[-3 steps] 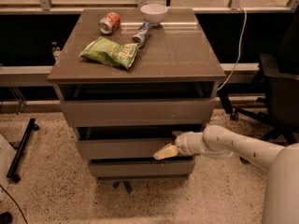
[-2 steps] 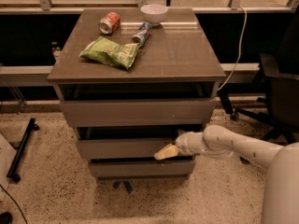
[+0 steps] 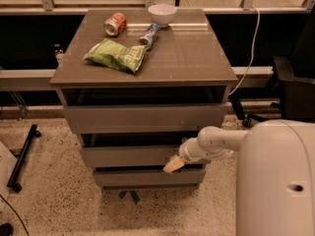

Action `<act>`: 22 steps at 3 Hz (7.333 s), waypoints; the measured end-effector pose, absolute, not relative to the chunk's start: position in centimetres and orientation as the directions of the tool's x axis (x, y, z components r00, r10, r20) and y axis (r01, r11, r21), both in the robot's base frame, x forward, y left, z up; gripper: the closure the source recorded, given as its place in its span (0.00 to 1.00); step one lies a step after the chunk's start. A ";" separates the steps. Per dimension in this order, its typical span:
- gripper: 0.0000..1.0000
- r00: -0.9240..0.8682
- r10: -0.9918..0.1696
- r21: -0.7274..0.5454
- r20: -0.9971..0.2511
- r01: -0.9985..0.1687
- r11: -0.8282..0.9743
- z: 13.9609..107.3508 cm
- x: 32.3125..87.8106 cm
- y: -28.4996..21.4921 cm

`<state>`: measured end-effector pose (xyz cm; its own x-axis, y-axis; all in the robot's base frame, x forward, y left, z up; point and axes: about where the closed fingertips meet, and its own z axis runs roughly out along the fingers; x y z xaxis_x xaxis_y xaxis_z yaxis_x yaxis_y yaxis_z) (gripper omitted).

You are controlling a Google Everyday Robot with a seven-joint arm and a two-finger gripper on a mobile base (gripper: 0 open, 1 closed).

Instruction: Open middle drawer

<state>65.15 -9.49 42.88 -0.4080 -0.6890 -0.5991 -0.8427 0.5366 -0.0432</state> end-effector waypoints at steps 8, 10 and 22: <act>0.18 -0.272 -0.867 -0.112 -0.417 -0.931 0.347 41.0 59.4 -11.6; 0.72 -0.271 -0.867 -0.112 -0.418 -0.932 0.346 41.3 59.3 -11.6; 0.01 -0.256 -0.883 -0.078 -0.394 -0.948 0.310 41.6 58.5 -11.6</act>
Offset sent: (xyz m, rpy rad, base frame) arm -0.0389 -0.0290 -0.0044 -0.2948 0.0368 0.1522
